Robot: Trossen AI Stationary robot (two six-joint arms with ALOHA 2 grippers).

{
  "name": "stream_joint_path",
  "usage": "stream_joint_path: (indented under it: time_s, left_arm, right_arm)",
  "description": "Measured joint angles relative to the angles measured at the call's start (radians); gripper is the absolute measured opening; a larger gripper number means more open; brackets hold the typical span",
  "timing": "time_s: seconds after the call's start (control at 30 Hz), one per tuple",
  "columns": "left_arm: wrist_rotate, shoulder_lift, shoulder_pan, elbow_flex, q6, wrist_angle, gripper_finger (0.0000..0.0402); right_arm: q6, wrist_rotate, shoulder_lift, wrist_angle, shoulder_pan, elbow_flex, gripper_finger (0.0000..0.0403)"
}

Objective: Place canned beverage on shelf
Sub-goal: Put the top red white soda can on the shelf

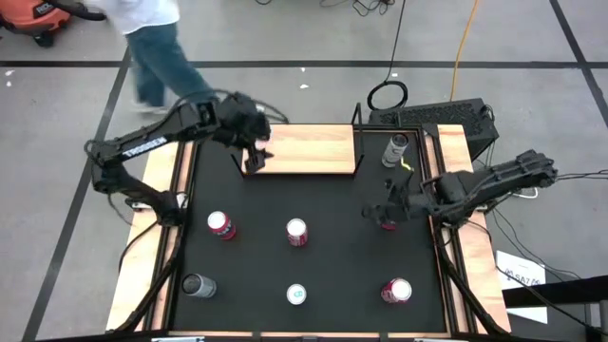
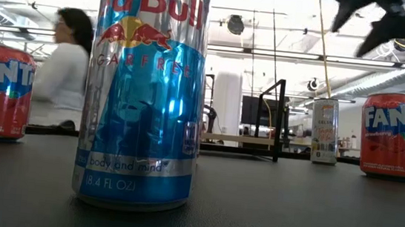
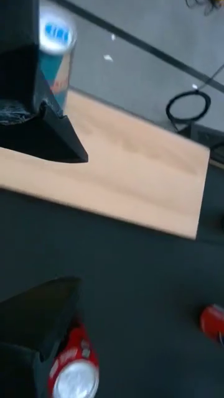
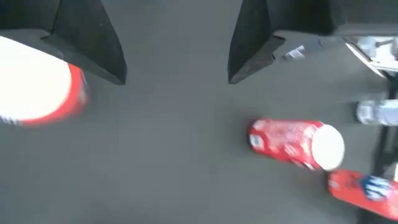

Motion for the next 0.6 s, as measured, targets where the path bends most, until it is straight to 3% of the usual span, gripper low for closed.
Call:
stream_joint_path:
  time_s: [0.27,0.6]
  left_arm:
    - [-0.001,-0.191,-0.133,-0.250,-0.184,0.167,0.0303]
    - [-0.018,-0.225,-0.320,-0.419,-0.345,0.502,0.0303]
  right_arm:
    - [0.125,-0.002,0.007,-0.165,0.094,0.000,0.0258]
    - [-0.044,0.030,0.000,-0.042,0.093,0.000,0.0258]
